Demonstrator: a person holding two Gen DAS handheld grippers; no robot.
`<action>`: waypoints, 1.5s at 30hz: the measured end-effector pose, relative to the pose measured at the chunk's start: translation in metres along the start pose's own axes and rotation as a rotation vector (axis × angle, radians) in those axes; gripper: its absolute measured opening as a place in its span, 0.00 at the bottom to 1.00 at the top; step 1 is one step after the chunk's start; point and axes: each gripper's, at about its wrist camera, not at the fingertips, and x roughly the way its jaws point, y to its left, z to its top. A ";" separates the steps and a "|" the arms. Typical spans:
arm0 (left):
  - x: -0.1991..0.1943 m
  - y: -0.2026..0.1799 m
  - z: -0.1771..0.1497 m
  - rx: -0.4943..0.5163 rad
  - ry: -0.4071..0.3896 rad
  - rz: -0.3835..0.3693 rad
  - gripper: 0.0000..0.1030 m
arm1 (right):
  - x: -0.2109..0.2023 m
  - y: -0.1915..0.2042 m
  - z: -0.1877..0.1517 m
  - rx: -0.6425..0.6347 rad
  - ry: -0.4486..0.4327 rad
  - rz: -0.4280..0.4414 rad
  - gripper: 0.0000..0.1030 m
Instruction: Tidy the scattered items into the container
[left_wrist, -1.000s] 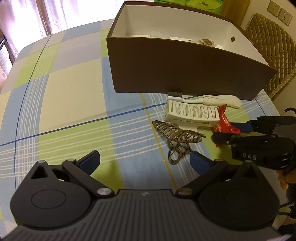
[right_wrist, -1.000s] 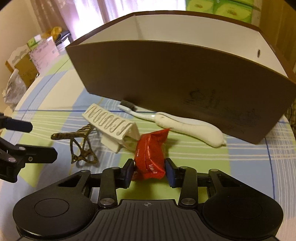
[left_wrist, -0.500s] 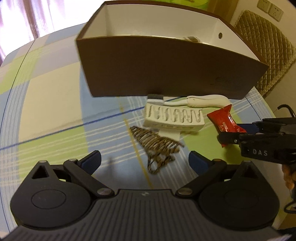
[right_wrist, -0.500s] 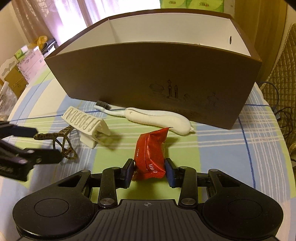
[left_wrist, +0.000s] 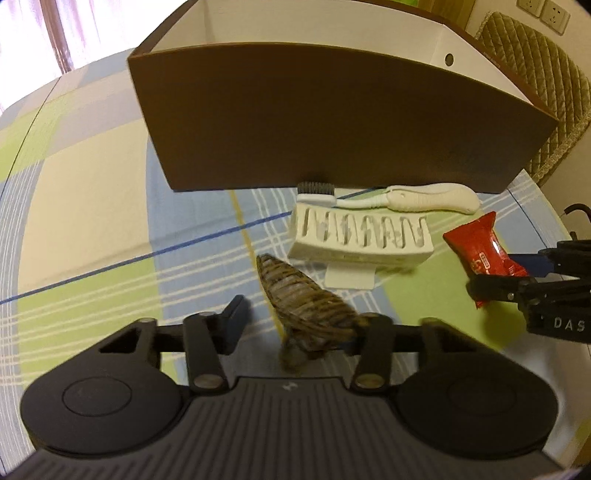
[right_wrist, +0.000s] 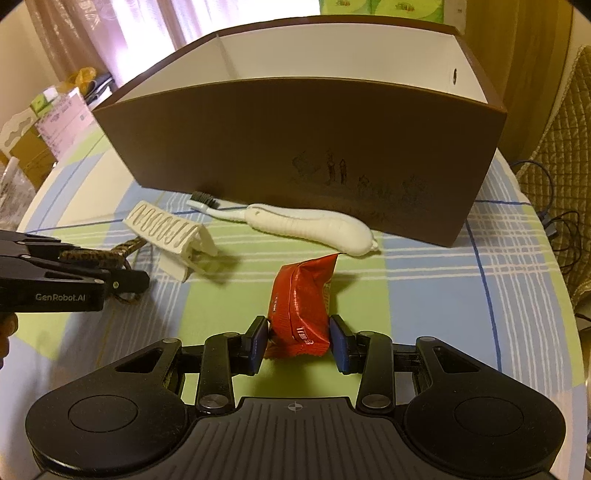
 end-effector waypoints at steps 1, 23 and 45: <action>-0.001 0.001 -0.002 0.014 -0.001 0.000 0.28 | -0.001 -0.001 -0.002 -0.001 0.001 0.008 0.41; -0.061 0.012 -0.062 0.028 -0.024 -0.009 0.44 | -0.041 -0.001 -0.041 -0.026 -0.033 0.016 1.00; -0.055 0.013 -0.051 0.008 -0.041 0.006 0.44 | -0.005 -0.010 0.000 -0.085 -0.033 -0.027 0.32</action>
